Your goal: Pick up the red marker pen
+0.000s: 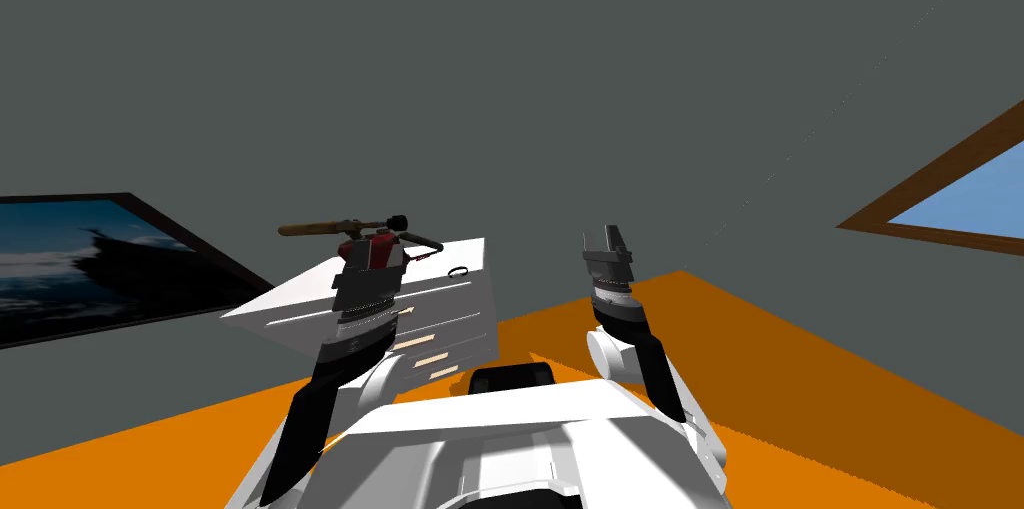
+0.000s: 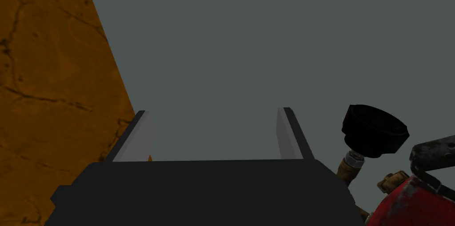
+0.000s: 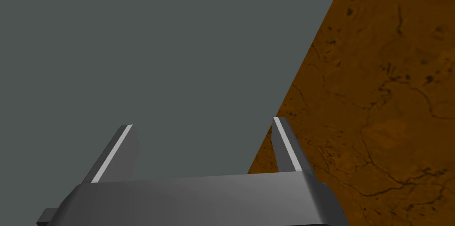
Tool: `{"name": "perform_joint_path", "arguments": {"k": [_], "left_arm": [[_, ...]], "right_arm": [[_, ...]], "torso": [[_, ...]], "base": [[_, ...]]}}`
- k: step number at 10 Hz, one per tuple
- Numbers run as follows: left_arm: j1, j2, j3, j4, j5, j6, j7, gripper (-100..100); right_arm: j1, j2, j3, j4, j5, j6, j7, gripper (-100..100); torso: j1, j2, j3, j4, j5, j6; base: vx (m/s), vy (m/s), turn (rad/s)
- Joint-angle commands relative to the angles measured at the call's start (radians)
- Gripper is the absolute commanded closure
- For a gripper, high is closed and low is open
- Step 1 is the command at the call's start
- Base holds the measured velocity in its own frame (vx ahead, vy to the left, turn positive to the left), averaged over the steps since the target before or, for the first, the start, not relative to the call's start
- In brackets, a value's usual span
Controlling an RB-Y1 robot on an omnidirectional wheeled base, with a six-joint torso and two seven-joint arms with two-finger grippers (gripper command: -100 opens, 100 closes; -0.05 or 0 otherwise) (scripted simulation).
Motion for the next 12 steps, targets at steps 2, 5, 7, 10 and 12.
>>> {"name": "perform_joint_path", "arguments": {"k": [2,5,7,10,12], "left_arm": [[0.001,0.061,0.015,0.008,-0.011,-0.012,0.010,-100],[0.002,0.139,0.038,0.021,-0.027,-0.031,0.025,-100],[0.003,0.186,0.052,0.029,-0.038,-0.042,0.035,-100],[0.006,0.277,0.086,0.050,-0.062,-0.069,0.058,-100],[0.007,0.332,0.105,0.063,-0.076,-0.084,0.071,-100]], "right_arm": [[0.000,0.000,0.000,0.000,0.000,0.000,0.000,0],[0.000,0.000,0.000,0.000,0.000,0.000,0.000,0],[0.000,0.000,0.000,0.000,0.000,0.000,0.000,0],[0.000,0.000,0.000,0.000,0.000,0.000,0.000,0],[0.000,0.000,0.000,0.000,0.000,0.000,0.000,0]], "torso": [[0.001,0.001,0.000,0.000,0.000,0.000],[0.005,0.003,0.002,0.001,0.001,0.000],[0.003,0.003,0.002,0.001,0.001,0.000],[0.003,0.003,0.002,0.001,0.001,0.000],[0.004,0.002,0.001,0.001,0.001,0.000]], "base": [[-0.021,0.023,-0.045],[-0.046,0.054,-0.062],[-0.036,0.036,-0.047],[-0.041,0.043,-0.063],[-0.046,0.052,-0.069]]}}
